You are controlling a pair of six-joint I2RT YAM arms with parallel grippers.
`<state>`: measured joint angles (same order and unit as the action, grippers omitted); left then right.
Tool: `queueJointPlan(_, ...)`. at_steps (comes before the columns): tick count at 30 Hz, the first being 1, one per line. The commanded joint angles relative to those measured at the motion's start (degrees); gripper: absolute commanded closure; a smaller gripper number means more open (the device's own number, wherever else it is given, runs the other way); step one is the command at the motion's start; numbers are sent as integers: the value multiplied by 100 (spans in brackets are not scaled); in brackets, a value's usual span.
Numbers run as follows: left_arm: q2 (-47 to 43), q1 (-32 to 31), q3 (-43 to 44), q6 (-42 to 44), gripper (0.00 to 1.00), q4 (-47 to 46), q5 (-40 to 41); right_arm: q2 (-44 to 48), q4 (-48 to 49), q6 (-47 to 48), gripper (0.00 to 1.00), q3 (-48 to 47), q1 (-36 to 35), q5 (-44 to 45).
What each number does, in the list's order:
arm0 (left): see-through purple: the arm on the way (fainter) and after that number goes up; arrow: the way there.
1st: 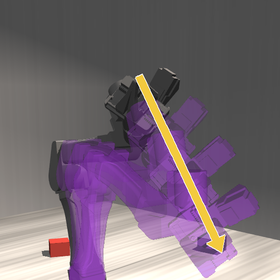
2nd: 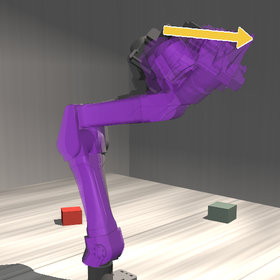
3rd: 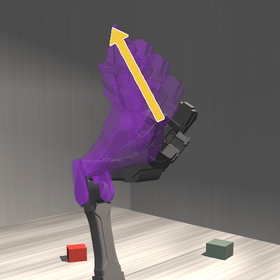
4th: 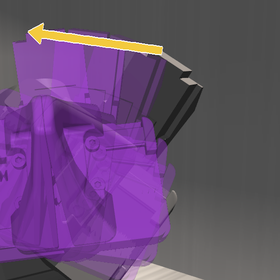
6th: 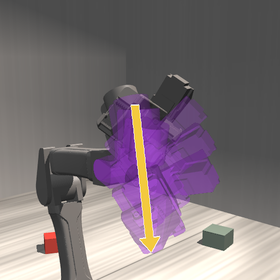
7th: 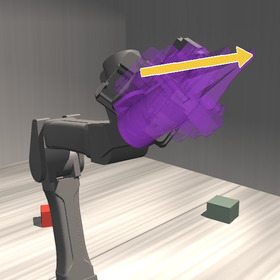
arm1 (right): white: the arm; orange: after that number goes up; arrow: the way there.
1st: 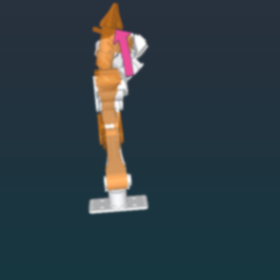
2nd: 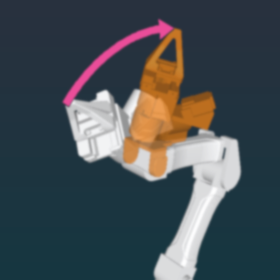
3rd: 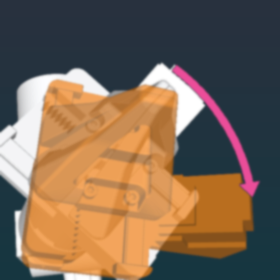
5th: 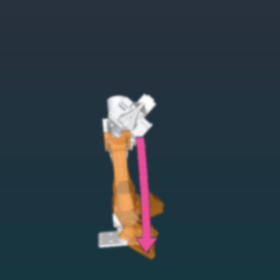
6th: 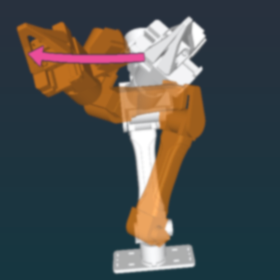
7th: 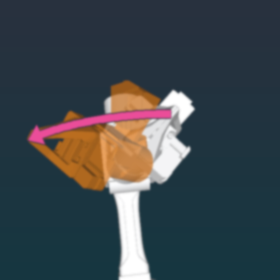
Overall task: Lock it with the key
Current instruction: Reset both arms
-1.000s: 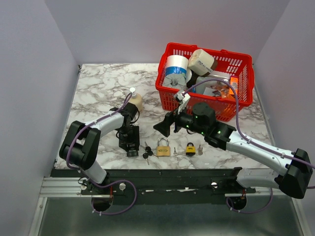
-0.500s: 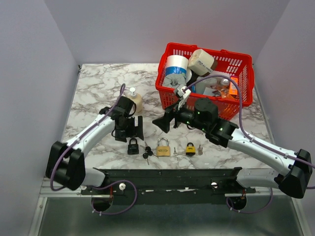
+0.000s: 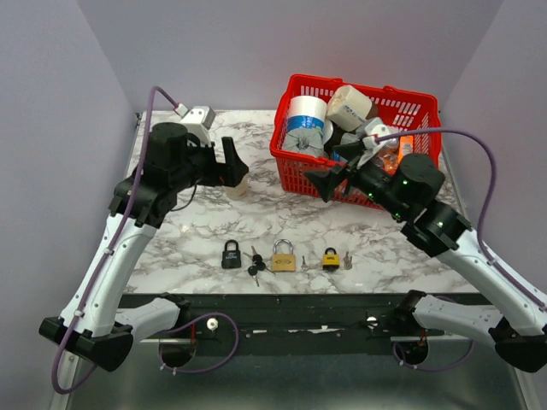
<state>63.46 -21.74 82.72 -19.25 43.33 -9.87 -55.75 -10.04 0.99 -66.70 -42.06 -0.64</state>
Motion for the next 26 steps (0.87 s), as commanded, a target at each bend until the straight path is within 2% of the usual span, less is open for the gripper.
queueJointPlan(1, 358, 231, 946, 1079, 1, 824, -672, 546, -744, 33, 0, 156, 803, 223)
queueJointPlan(4, 456, 231, 948, 1291, 1, 1106, -763, 1099, -806, -125, 0, 481, 1392, 100)
queueJointPlan(7, 326, 258, 712, 1274, 1, 1055, -412, 1610, -1016, -608, 0, 692, 1946, -163)
queueJointPlan(12, 132, 293, 149, 1265, 1, 932, 283, 2532, -1350, -828, 0, 1448, 2482, -322)
queueJointPlan(19, -509, 574, -782, 1309, 1, 852, 468, 3078, -1588, -1145, 0, 1958, 2826, -892)
queueJointPlan(26, -695, 873, -661, 1160, 1, 967, 319, 3201, -1413, -1242, 0, 2082, 2888, -1184)
